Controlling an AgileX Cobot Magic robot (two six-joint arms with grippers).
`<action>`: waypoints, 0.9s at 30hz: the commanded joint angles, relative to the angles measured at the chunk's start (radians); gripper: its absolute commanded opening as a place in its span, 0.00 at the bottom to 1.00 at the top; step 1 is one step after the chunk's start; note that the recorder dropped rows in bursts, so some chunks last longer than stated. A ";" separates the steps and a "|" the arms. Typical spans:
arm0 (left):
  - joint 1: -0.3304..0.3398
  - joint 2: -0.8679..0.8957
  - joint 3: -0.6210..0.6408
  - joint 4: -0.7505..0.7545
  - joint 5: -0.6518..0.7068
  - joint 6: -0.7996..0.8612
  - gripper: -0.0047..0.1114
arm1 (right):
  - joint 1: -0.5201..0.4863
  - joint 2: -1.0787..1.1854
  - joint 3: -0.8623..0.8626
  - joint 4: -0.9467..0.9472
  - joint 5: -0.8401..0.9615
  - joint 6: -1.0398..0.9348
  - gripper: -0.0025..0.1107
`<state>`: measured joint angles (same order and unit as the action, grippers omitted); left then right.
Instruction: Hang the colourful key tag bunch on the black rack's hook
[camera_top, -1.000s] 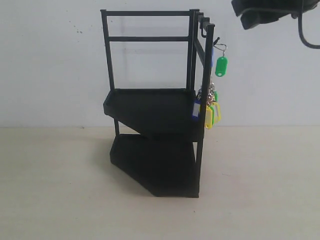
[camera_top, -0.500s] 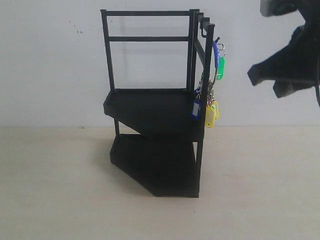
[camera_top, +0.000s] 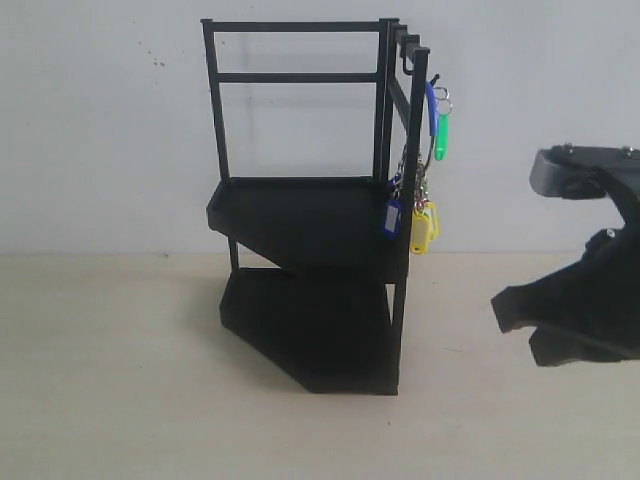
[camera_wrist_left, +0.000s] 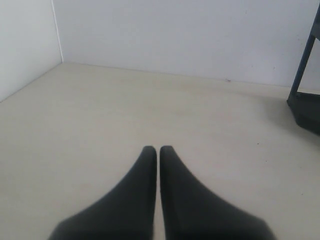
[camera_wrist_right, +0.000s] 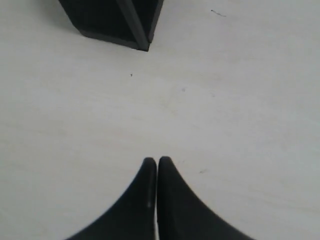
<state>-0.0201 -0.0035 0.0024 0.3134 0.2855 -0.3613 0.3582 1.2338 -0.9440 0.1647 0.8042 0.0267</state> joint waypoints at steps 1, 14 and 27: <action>-0.001 0.004 -0.002 -0.001 -0.004 0.003 0.08 | -0.001 -0.077 0.129 0.109 -0.141 -0.014 0.02; -0.001 0.004 -0.002 -0.001 -0.006 0.003 0.08 | -0.001 -0.131 0.246 0.270 -0.160 -0.008 0.02; -0.001 0.004 -0.002 -0.001 -0.004 0.003 0.08 | -0.001 -0.506 0.703 0.275 -0.804 -0.014 0.02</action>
<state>-0.0201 -0.0035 0.0024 0.3134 0.2855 -0.3613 0.3582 0.8212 -0.3464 0.4382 0.1662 0.0252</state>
